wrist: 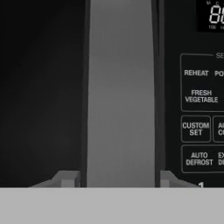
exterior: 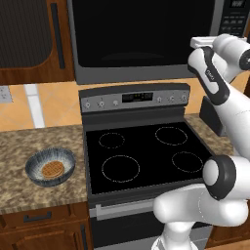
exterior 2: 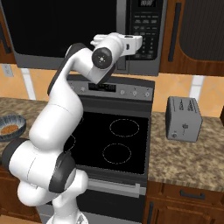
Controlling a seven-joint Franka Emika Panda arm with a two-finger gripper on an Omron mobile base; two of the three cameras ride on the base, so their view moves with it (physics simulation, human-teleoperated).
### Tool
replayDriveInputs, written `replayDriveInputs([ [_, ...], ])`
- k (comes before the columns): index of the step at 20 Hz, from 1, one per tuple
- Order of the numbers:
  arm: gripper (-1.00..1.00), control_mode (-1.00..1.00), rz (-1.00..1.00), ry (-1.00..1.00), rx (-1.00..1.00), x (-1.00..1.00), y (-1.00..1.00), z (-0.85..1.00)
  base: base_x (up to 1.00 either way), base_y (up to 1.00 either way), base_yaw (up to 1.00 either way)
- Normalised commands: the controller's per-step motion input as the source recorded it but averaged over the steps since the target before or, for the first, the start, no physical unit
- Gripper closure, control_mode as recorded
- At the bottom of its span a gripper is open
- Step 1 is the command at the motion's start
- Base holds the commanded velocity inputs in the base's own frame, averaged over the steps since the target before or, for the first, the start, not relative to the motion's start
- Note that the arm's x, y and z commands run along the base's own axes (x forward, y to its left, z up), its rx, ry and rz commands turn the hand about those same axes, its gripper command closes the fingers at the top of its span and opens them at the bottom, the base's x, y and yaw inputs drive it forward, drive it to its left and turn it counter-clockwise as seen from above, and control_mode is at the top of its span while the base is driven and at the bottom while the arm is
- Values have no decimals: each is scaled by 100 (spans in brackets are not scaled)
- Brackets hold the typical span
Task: Open the microwave, place the bowl with waffle inside the microwave, then close the microwave door and turn it on.
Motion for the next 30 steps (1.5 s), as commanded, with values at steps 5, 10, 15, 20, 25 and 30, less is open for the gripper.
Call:
replayDriveInputs([
  [5, 100, -100, 0, 0, 0, 0, 0, 0, 0, 0, 0],
  [10, 100, -100, 0, 0, 0, 0, 0, 0, 0, 0, 0],
  [15, 100, -100, 0, 2, 0, -1, 3, 0, 0, 0, 0],
  [20, 100, -100, 0, 4, 0, -37, 0, 0, 0, 0, 0],
  [25, 100, -100, 0, 3, 0, -81, 0, 13, 0, 0, 0],
  [30, 100, -100, 0, 0, 0, -94, 0, 1, 0, 0, 0],
])
